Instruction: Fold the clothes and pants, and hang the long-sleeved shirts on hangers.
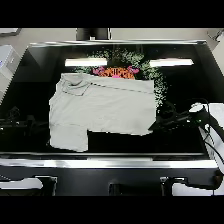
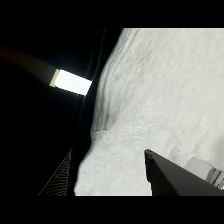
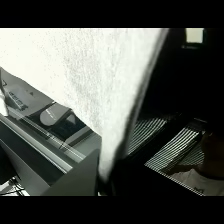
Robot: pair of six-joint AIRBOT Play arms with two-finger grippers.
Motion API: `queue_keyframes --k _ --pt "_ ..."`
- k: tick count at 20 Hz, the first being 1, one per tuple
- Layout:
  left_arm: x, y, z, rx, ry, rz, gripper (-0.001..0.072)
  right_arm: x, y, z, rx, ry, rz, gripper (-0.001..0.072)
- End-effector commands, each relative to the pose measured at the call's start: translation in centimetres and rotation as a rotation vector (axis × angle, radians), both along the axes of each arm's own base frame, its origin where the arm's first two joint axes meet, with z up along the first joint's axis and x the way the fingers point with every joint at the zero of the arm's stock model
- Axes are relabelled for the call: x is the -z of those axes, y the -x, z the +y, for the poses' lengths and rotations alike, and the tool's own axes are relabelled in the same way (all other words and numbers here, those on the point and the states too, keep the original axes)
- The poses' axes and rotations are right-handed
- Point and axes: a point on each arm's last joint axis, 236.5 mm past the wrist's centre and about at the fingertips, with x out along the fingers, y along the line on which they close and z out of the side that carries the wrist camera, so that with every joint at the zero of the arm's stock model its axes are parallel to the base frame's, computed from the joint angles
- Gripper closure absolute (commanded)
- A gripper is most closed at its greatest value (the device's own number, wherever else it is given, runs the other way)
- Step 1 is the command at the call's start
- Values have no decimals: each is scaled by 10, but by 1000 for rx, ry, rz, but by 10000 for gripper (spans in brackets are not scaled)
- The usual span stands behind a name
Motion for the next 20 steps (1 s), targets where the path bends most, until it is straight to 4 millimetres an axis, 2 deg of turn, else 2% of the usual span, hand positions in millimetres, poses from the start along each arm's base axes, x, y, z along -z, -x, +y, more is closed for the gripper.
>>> queue_keyframes --k 1,6,9,10,11,12,13,15,17,20 --pt "12 5 -7 5 15 -6 170 -1 2 1 2 -5 13 675" --pt "19 -4 -12 6 -5 -17 170 -2 3 2 -2 -9 18 675" --pt "21 -15 -25 13 -3 -34 176 -3 4 2 -4 -10 19 675" --pt "21 -16 -29 26 -6 -35 204 -3 4 2 -4 -11 20 675" --pt "21 -17 -32 30 -7 -37 411 -4 4 2 -5 -10 15 675" --pt "19 -21 -34 29 1 -49 665 -5 2 1 -2 -4 3 675" --pt "15 -26 -36 19 16 -74 688 -8 -1 0 -2 4 -22 676" --pt "3 -40 -38 -10 45 -125 689 -17 -6 1 4 7 -69 676" --pt "-13 -56 -39 -35 72 -179 690 -34 -16 5 27 -16 -131 677" --pt "-64 -92 -49 7 91 -311 691 -63 -48 8 74 2 -284 678"
